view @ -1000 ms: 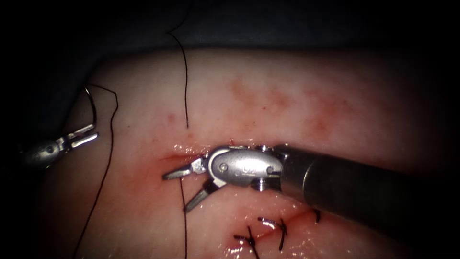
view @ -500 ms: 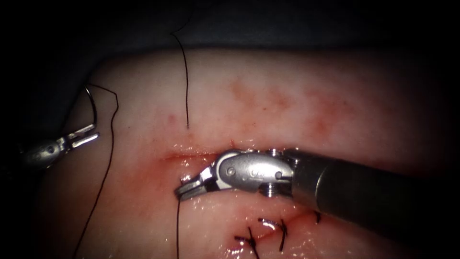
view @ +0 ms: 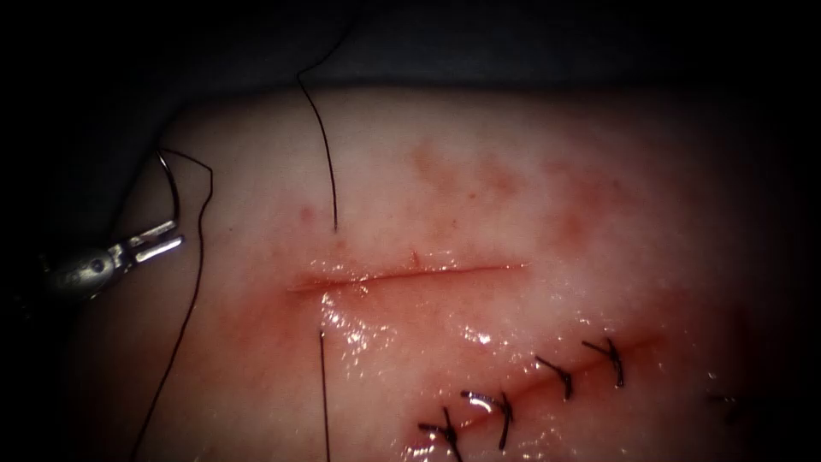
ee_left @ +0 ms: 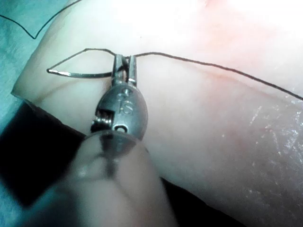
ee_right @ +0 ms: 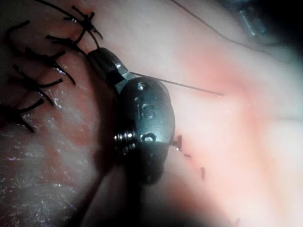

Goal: Wound Closure
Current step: Pull the thread through the skin until a short tail remains use the right gripper, then pull the suture through the incision until only a short tail remains

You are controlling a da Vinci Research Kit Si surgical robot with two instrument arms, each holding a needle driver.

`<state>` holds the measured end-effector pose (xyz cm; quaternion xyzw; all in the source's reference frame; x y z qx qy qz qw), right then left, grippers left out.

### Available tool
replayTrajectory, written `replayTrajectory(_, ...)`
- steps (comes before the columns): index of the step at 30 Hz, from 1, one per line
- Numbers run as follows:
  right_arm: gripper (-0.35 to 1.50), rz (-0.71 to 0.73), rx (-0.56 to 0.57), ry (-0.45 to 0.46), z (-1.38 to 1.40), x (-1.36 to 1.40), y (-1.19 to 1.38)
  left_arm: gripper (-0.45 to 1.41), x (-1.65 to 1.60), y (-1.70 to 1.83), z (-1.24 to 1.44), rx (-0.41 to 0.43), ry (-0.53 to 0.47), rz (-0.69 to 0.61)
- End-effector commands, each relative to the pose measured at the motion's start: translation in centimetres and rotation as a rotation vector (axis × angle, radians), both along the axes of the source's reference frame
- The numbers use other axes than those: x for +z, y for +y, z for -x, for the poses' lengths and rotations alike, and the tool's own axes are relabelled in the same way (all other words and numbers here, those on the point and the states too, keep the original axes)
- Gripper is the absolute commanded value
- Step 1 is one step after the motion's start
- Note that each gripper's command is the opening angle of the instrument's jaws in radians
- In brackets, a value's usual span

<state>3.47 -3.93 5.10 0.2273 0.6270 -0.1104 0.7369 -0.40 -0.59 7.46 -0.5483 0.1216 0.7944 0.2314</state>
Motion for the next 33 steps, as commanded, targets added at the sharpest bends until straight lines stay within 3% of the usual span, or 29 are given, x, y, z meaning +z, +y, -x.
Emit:
replayTrajectory(1,0.69,0.015,0.021,0.023,-0.11,0.05,0.22,-0.45,0.05,0.05,0.06,0.001,-0.001,0.002)
replayTrajectory(2,0.89,0.013,0.038,0.032,-0.11,0.06,0.36,-0.45,0.05,0.04,0.06,0.001,0.0,0.002)
replayTrajectory(4,1.06,0.028,0.062,0.051,-0.12,0.09,0.61,-0.45,0.05,0.04,0.06,0.001,0.0,0.003)
replayTrajectory(7,1.21,0.082,0.097,0.09,-0.11,0.21,1.16,-0.45,0.05,0.03,0.06,0.001,0.0,0.004)
replayTrajectory(11,1.31,0.088,0.116,0.111,-0.12,0.46,1.61,-0.45,0.05,0.01,0.06,0.004,0.002,0.005)
replayTrajectory(18,1.33,0.099,0.138,0.1,-0.25,0.96,1.81,-0.45,0.06,-0.01,0.05,0.006,0.003,0.005)
replayTrajectory(22,1.2,0.099,0.142,0.096,-0.24,1.16,1.88,-0.45,0.06,-0.02,0.04,0.007,0.002,0.006)
replayTrajectory(26,0.81,0.102,0.141,0.095,-0.23,1.19,1.86,-0.45,0.06,-0.02,0.03,0.008,0.002,0.006)
replayTrajectory(27,0.66,0.103,0.14,0.096,-0.24,1.18,1.84,-0.45,0.06,-0.02,0.03,0.008,0.002,0.006)
replayTrajectory(28,0.37,0.104,0.139,0.097,-0.24,1.17,1.83,-0.45,0.06,-0.02,0.03,0.008,0.002,0.006)
replayTrajectory(29,-0.15,0.105,0.139,0.101,-0.24,1.16,1.81,-0.45,0.06,-0.02,0.03,0.008,0.002,0.006)
replayTrajectory(30,-0.35,0.109,0.128,0.095,-0.24,1.14,1.79,-0.45,0.06,-0.02,0.03,0.008,0.002,0.006)
replayTrajectory(33,-0.35,0.131,0.052,0.06,-0.24,1.04,1.73,-0.45,0.06,-0.02,0.04,0.008,0.002,0.006)
